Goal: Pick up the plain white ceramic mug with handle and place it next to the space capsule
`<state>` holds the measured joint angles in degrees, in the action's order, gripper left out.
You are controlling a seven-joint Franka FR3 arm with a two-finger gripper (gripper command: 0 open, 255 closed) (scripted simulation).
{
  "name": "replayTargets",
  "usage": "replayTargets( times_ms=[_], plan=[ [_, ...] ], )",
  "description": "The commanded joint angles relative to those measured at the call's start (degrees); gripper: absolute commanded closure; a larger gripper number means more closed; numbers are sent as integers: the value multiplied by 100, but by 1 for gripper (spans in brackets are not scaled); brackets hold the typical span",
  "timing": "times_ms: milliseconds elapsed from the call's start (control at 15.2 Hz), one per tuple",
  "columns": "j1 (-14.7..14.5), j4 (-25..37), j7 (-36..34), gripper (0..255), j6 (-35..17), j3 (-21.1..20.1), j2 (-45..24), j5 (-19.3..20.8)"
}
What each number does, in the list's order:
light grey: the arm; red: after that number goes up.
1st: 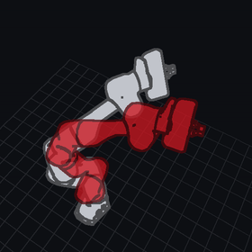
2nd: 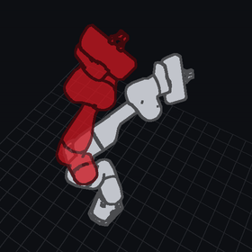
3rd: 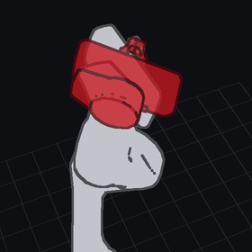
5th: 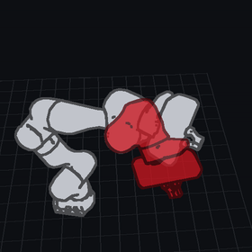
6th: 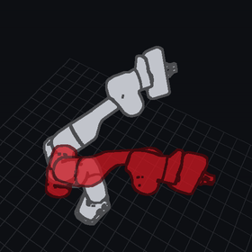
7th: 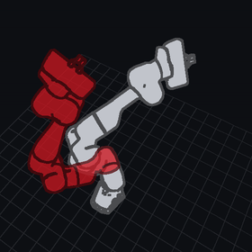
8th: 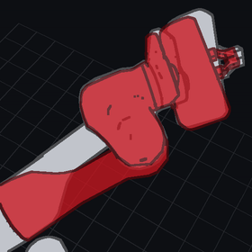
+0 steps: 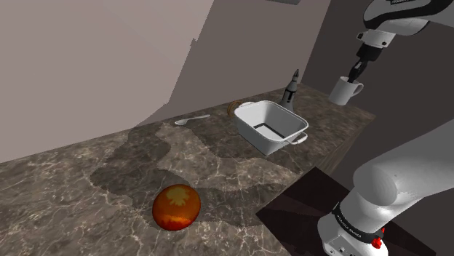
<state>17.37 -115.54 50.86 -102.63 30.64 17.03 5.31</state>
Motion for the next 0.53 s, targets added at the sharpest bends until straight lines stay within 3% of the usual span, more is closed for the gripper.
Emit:
replayTargets(
  times_ms=[0,462],
  plan=[
    [8,-156,-1,255,-147,8,15,12],
    [26,-659,27,255,-686,66,-25,19]
  ],
)
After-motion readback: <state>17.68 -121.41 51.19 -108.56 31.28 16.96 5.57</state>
